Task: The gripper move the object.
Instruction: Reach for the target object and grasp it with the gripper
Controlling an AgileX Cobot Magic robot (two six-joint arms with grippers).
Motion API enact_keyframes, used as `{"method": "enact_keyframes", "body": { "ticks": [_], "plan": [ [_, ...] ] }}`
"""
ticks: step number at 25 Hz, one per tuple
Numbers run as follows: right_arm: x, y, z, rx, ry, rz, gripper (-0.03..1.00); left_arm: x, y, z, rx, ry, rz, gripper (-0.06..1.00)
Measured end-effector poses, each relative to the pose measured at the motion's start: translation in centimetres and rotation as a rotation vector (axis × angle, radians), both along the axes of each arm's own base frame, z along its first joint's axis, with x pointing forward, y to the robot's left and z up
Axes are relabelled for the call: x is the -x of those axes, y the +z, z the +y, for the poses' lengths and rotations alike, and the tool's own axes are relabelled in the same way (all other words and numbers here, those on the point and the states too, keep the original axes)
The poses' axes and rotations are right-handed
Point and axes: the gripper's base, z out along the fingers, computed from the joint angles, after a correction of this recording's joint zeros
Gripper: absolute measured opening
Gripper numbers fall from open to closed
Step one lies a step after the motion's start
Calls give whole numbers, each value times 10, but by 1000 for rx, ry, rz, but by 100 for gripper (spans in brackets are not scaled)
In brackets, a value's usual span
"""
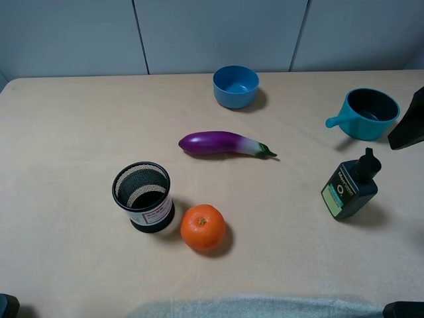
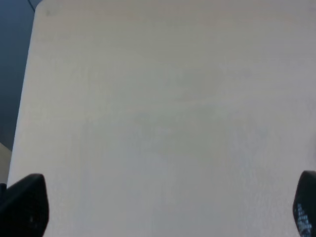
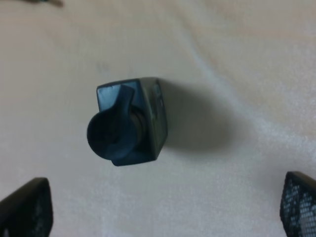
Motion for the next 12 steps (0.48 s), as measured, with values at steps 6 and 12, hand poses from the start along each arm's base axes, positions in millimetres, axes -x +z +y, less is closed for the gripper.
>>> {"method": "enact_keyframes", "body": {
  "ticks": [6,12],
  "plan": [
    [-9,-10,2,0,23,44,69,0,0,0,0,0,0,99],
    [-18,-20,16,53,100,61,69,0,0,0,0,0,0,99]
  ]
}}
